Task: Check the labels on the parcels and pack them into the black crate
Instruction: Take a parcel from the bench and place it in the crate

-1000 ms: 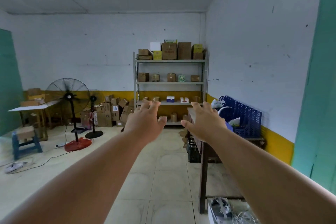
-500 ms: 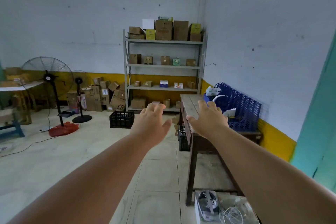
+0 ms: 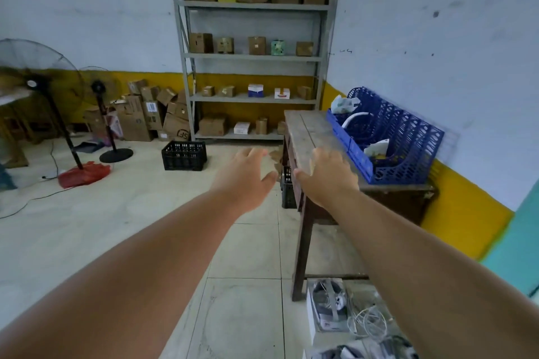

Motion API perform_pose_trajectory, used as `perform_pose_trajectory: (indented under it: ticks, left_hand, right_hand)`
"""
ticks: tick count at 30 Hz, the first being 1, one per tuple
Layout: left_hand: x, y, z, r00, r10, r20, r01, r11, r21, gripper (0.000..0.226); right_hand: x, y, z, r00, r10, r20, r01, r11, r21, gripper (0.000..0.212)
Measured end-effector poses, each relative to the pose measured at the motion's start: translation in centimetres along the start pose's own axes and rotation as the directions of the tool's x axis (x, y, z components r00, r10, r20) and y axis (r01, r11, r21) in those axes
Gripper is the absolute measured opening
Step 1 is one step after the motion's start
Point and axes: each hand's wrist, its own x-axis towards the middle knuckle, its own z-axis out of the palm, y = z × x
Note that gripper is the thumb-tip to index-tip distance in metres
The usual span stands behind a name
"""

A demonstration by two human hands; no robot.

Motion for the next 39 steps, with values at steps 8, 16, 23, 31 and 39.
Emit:
perform_pose_trajectory:
  ticks: [8, 16, 23, 31, 39]
  left_hand:
    - [14.6, -4.8, 8.3, 0.992, 0.017, 0.123, -0.004, 0.995, -0.104, 0.05]
    - [27.5, -6.3, 17.1, 0.961, 0.024, 0.277, 0.051, 0.964, -0.26, 0.048]
    - [36.7, -6.1, 26.4, 0.895, -0.051, 0.443, 0.25, 0.88, -0.403, 0.05]
    - [44.6, -5.0, 38.1, 0.72, -0.173, 0.672, 0.516, 0.781, -0.352, 0.05]
    - [48.5, -3.5, 46.4, 0.556, -0.267, 0.787, 0.705, 0.653, -0.276, 0.05]
  right_hand:
    - [13.8, 0.4, 8.4, 0.996, 0.084, -0.032, -0.085, 0.996, -0.016, 0.052]
    - [24.4, 3.5, 13.6, 0.97, 0.242, -0.032, -0.242, 0.97, -0.003, 0.058]
    - [34.7, 9.1, 18.8, 0.951, 0.308, 0.022, -0.309, 0.95, 0.053, 0.05]
    - [45.6, 18.3, 25.4, 0.908, 0.38, 0.175, -0.394, 0.917, 0.054, 0.052]
    - [49.8, 24.4, 29.6, 0.767, 0.583, 0.267, -0.59, 0.805, -0.062, 0.071]
